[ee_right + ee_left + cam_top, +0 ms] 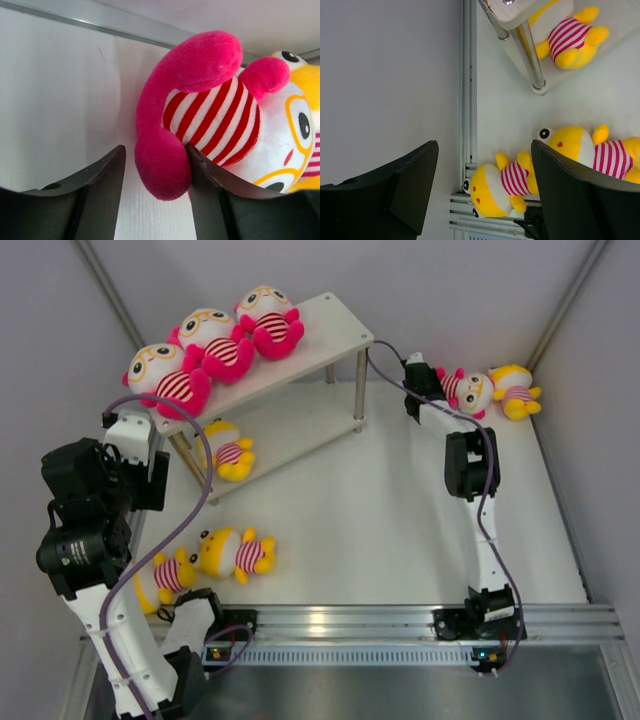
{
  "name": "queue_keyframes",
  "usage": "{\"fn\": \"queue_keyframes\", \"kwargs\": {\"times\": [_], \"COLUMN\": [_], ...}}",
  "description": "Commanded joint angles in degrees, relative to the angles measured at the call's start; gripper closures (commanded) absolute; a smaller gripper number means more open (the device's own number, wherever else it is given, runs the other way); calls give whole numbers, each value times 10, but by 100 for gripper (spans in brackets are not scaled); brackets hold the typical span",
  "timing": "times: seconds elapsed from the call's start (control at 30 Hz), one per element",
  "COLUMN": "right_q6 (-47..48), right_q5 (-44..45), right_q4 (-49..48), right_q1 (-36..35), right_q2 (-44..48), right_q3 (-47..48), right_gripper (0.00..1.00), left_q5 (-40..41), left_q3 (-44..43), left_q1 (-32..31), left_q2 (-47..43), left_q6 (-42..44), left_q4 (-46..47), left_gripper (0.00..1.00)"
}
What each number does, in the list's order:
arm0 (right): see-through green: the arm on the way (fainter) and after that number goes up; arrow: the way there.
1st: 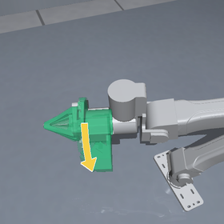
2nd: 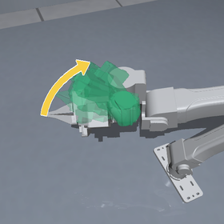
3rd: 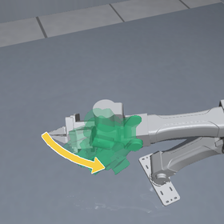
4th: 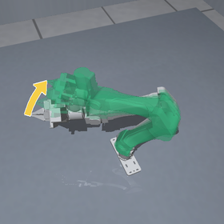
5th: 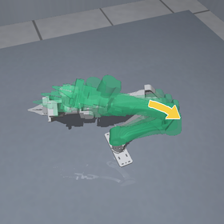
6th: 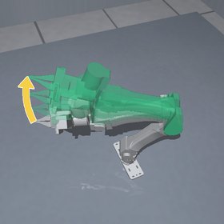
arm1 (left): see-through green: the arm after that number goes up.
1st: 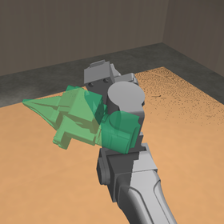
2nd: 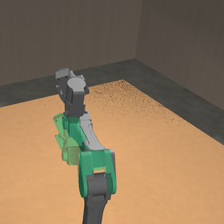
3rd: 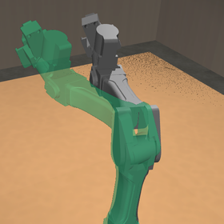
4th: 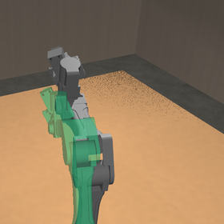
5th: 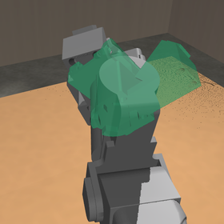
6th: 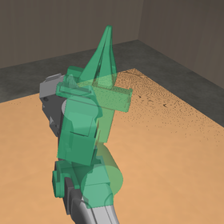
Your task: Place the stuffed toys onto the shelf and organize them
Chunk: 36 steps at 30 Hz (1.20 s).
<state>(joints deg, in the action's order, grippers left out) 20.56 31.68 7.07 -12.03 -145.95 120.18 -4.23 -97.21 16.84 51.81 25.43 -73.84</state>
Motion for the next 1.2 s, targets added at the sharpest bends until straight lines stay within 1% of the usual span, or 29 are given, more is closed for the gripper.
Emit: {"fn": "queue_keyframes", "kwargs": {"times": [0.0,0.03,0.07,0.13,0.17,0.2,0.23,0.3,0.33,0.37,0.4,0.43,0.47,0.53,0.57,0.6,0.63,0.67,0.77,0.83,0.87,0.9,0.93,0.97,1.0,1.03,1.07,1.17], "right_q6": [7,10,12,20,20,21,22,43,52,62,76,77,73,42,31,15,17,27,42,34,34,38,47,74,87,103,137,186], "right_q5": [11,10,6,-6,-11,-13,-21,-44,-49,-64,-83,-107,-166,-239,-324,-373,-412,-473,-547,-591,-645,-672,-717,-739,-762,-809,-829,-868], "right_q4": [-12,-13,-14,-9,-8,-14,-22,-61,-120,-139,-151,-157,-152,-130,-101,-92,-83,-78,-82,-94,-95,-95,-94,-94,-87,-75,-57,14], "right_q1": [23,25,31,35,37,37,37,37,37,37,39,42,51,73,80,88,94,93,80,70,68,65,55,49,40,24,15,-18], "right_q2": [-4,-4,-5,-1,3,19,33,95,119,169,194,220,269,311,344,358,370,393,426,436,443,445,449,455,458,458,458,444], "right_q3": [23,24,27,27,19,10,-4,-78,-107,-154,-171,-183,-194,-183,-161,-147,-135,-118,-93,-75,-69,-62,-58,-60,-62,-63,-61,-40], "right_gripper": [50,55,66,78,95,100,100,100,100,100,100,100,100,100,100,100,100,100,100,100,100,100,100,99,97,93,91,91], "left_q5": [-13,-12,-10,-10,-12,-13,-13,-15,-14,-16,-16,-18,-21,-31,-33,-39,-40,-41,-46,-47,-47,-47,-46,-46,-46,-48,-48,-52], "left_q3": [-17,-18,-18,-18,-17,-17,-17,-17,-16,-16,-15,-13,-14,-11,-8,-4,-1,2,15,20,25,27,30,33,34,36,38,43], "left_q1": [5,5,5,6,6,6,7,8,8,8,8,7,8,8,8,8,7,7,6,6,3,1,0,-1,-1,-2,-2,-5], "left_q2": [6,7,7,7,7,7,7,9,10,10,9,9,7,2,0,-2,-5,-7,-20,-28,-30,-34,-38,-41,-42,-45,-47,-54], "left_q6": [-6,-6,-5,-5,-6,-5,-5,-4,-4,-3,-4,-3,-3,-6,-6,-5,-5,-5,-6,-3,-1,-1,1,1,1,2,3,5], "left_q4": [3,3,4,4,2,2,3,3,3,2,4,3,3,3,3,2,3,2,2,-1,-2,-3,-4,-5,-6,-6,-7,-11], "left_gripper": [19,19,19,19,19,19,19,19,19,19,19,19,19,19,19,19,19,19,19,19,18,18,18,18,18,18,18,18]}}
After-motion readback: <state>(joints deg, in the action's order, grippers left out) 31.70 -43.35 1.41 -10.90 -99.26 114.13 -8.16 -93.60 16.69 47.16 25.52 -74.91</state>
